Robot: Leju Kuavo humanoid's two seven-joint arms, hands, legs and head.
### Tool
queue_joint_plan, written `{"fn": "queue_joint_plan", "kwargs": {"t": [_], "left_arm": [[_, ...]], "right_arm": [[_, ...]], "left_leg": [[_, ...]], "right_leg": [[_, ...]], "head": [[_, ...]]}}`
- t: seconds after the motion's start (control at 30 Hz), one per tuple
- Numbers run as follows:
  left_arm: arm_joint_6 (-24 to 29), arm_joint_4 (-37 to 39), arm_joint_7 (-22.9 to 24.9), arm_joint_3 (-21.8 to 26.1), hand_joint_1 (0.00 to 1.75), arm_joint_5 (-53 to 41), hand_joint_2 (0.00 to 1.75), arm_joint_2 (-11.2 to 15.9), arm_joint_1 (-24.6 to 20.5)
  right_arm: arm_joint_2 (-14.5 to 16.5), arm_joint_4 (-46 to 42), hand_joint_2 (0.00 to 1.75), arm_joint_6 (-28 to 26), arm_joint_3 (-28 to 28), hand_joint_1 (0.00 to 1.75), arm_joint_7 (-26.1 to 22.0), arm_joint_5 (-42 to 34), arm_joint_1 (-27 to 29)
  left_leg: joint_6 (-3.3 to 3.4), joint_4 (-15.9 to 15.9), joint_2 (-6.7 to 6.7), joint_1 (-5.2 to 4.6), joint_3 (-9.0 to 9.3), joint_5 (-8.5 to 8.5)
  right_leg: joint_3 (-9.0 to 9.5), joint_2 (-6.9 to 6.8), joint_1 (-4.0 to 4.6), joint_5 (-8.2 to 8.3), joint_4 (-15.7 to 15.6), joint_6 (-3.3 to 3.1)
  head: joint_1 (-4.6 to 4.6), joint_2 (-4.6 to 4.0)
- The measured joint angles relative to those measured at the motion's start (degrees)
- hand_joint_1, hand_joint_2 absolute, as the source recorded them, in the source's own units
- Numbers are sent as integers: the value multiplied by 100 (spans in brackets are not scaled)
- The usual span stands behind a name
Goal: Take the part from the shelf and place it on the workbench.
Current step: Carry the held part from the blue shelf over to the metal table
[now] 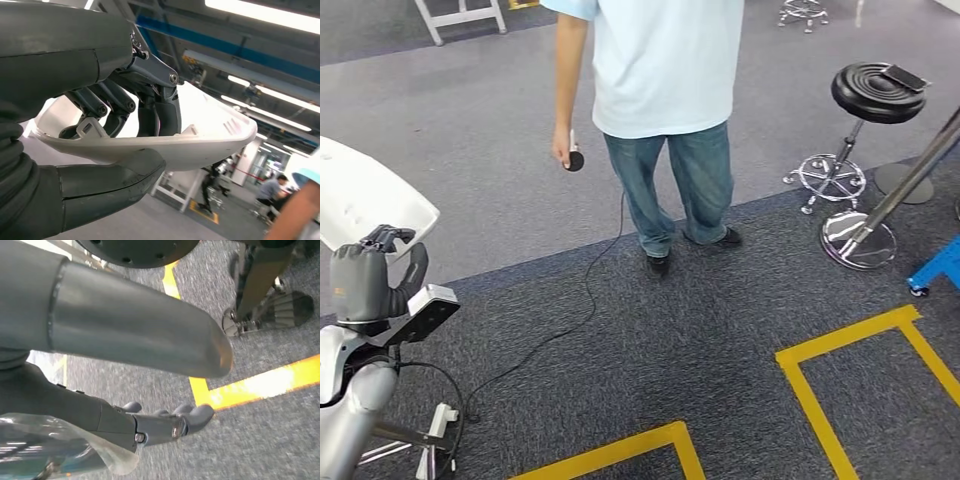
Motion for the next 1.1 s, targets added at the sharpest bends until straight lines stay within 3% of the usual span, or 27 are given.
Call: {"fn": "queue_joint_plan", "kwargs": {"t": [0.07, 0.1, 0.17, 0.23, 0.27, 0.3, 0.37, 0.4, 0.47, 0.53, 0.57, 0.6, 0.63, 0.67, 0.7, 0.77, 0.83, 0.97, 1.0, 1.07, 1.1], "left_arm": [[1, 20, -2, -2, 175, -3, 175, 1, 3], [1, 34, -2, -3, 175, -3, 175, 1, 7], [2, 58, -7, -3, 175, -3, 175, 3, 3], [11, 72, -33, -4, 175, 2, 175, 3, -19], [23, 76, -58, -8, 175, 9, 175, 3, -33], [38, 81, -86, -11, 175, 28, 175, 4, -45], [73, 92, -156, -16, 175, 100, 175, 13, -54], [88, 97, -190, -16, 175, 148, 175, 16, -57], [104, 104, -248, -16, 175, 269, 175, 10, -82], [104, 113, -283, -18, 175, 382, 175, -17, -99], [101, 120, -293, -20, 175, 418, 175, -32, -97], [97, 126, -302, -24, 175, 444, 175, -43, -94], [91, 132, -310, -27, 175, 472, 175, -51, -93], [82, 134, -323, -29, 175, 510, 175, -57, -93], [73, 135, -340, -31, 175, 555, 175, -64, -94], [59, 135, -378, -32, 175, 637, 175, -77, -100], [56, 135, -398, -33, 175, 669, 175, -83, -105], [55, 134, -401, -34, 175, 674, 175, -85, -103], [60, 134, -421, -34, 175, 708, 175, -90, -98], [102, 116, -525, -25, 175, 857, 175, -123, -94], [124, 108, -579, -20, 175, 945, 175, -146, -92]], "right_arm": [[0, 0, 0, 1, 2, 0, 2, 12, 6], [1, 0, 0, 5, 7, 0, 3, 16, 8], [2, 0, 0, 13, 27, 0, 4, 19, 7], [4, 0, 0, 16, 45, 0, 4, 20, 0], [4, 0, 0, 16, 50, 0, 4, 20, -5], [4, 0, 0, 16, 51, 0, 5, 21, -10], [3, -1, 0, 16, 62, 0, 9, 25, -26], [3, -2, 0, 17, 68, 0, 11, 28, -35], [3, -4, 0, 18, 80, 0, 11, 33, -51], [4, -4, 0, 19, 86, 0, 11, 33, -50], [4, -4, 0, 20, 90, 0, 12, 33, -46], [4, -4, 0, 19, 92, 0, 13, 33, -38], [3, -3, 0, 17, 93, 0, 13, 33, -32], [2, -3, 0, 15, 94, 0, 13, 33, -26], [1, -2, 0, 10, 94, 0, 11, 33, -23], [-3, -1, 0, -2, 94, 0, 7, 34, -22], [-4, 0, 0, -10, 94, 0, 3, 33, -21], [-4, 0, 0, -11, 94, 0, 2, 32, -26], [-4, 0, 0, -13, 95, 0, -1, 33, -34], [7, 0, 0, -33, 97, 0, -14, 35, -39], [12, 0, 0, -46, 98, 0, -20, 36, -38]], "left_leg": [[-33, 618, 75, 26, -287, -212], [-44, 664, 86, 34, -306, -169], [-45, 122, 177, 39, -20, 181], [2, -593, 474, -16, 351, 416], [39, -793, 587, -46, 445, 442], [78, -860, 638, -79, 465, 407], [153, -888, 508, -78, 457, 410], [186, -901, 437, -66, 467, 415], [255, -931, 310, -30, 489, 430], [292, -930, 172, -25, 489, 429], [297, -929, 95, -27, 491, 428], [298, -928, 11, -28, 495, 427], [296, -926, -73, -28, 502, 425], [291, -924, -155, -23, 511, 422], [279, -922, -230, -18, 518, 417], [240, -897, -353, -22, 505, 406], [215, -873, -408, -33, 482, 402], [205, -874, -424, -27, 474, 407], [175, -888, -470, -14, 466, 421], [80, -600, -261, -5, 320, 242], [30, -282, -134, 3, 173, 71]], "right_leg": [[7, -171, 14, -21, 3, -18], [14, -256, 16, -33, 4, -16], [53, -409, 16, -66, 6, 6], [98, -538, 42, -111, 10, 53], [113, -601, 63, -132, 12, 79], [126, -669, 81, -149, 8, 105], [151, -795, 91, -191, -3, 159], [150, -754, 82, -236, 28, 190], [-30, -451, 59, -471, 422, 237], [-453, -162, 49, -795, 1236, 252], [-656, -119, 50, -875, 1569, 255], [-783, -101, 50, -840, 1718, 254], [-797, -87, 49, -686, 1625, 247], [-702, -53, 45, -446, 1316, 236], [-555, 48, 32, -200, 903, 225], [-254, 300, -9, 52, 234, 207], [-137, 427, -35, 42, 47, 202], [-145, 404, -29, 37, 54, 199], [-146, 359, -17, 38, 60, 183], [-105, 155, -6, 53, 29, 89], [-81, 32, 0, 54, 5, 38]], "head": [[-1, 0], [-1, 0], [-2, 0], [-5, 0], [-2, 0], [-1, 0], [6, 0], [12, 0], [38, 0], [59, 0], [58, 0], [58, 0], [59, 0], [58, 0], [61, 0], [57, 0], [50, 0], [46, 0], [48, 0], [16, 0], [-1, 0]]}}
